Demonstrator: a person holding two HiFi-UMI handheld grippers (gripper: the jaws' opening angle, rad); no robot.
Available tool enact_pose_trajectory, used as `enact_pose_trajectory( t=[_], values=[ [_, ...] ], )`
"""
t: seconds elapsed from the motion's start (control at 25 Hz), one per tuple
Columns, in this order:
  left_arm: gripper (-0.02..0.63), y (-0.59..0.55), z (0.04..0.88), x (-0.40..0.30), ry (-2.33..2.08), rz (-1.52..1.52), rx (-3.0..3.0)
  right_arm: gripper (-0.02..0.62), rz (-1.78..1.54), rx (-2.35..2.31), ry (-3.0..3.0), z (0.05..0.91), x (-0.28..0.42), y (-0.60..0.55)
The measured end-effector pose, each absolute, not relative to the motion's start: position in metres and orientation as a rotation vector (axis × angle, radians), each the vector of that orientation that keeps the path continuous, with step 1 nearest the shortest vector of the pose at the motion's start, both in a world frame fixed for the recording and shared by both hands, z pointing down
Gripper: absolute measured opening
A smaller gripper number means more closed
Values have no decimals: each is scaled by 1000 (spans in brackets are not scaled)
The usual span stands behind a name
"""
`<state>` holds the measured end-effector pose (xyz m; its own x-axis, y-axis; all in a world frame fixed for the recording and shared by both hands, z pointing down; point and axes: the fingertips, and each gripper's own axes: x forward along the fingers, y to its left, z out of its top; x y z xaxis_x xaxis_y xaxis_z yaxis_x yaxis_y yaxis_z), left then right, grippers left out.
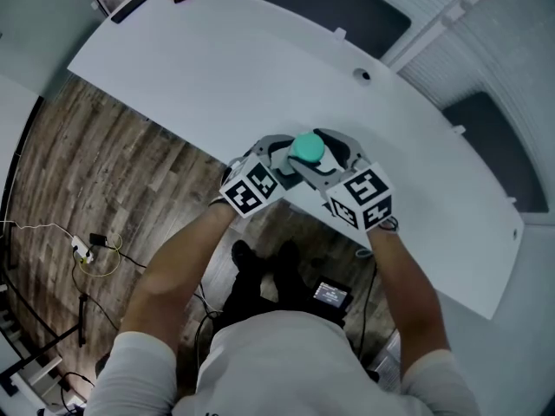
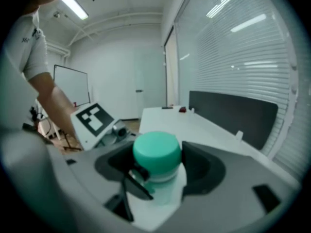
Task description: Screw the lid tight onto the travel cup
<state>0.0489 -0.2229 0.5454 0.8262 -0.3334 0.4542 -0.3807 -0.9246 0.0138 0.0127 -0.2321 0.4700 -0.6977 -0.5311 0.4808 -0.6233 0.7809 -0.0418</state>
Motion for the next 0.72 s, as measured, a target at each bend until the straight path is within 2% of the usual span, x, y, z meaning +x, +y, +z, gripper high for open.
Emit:
enact_pose_trajectory(
  t=[0.48, 0.72],
  values=[
    [322, -234, 551, 48, -1029, 583, 2700, 316, 359, 1333, -2361, 471, 24, -244],
    [322, -227, 542, 45, -808, 622, 2783, 316, 318, 1120, -2452, 471, 19, -239]
  ],
)
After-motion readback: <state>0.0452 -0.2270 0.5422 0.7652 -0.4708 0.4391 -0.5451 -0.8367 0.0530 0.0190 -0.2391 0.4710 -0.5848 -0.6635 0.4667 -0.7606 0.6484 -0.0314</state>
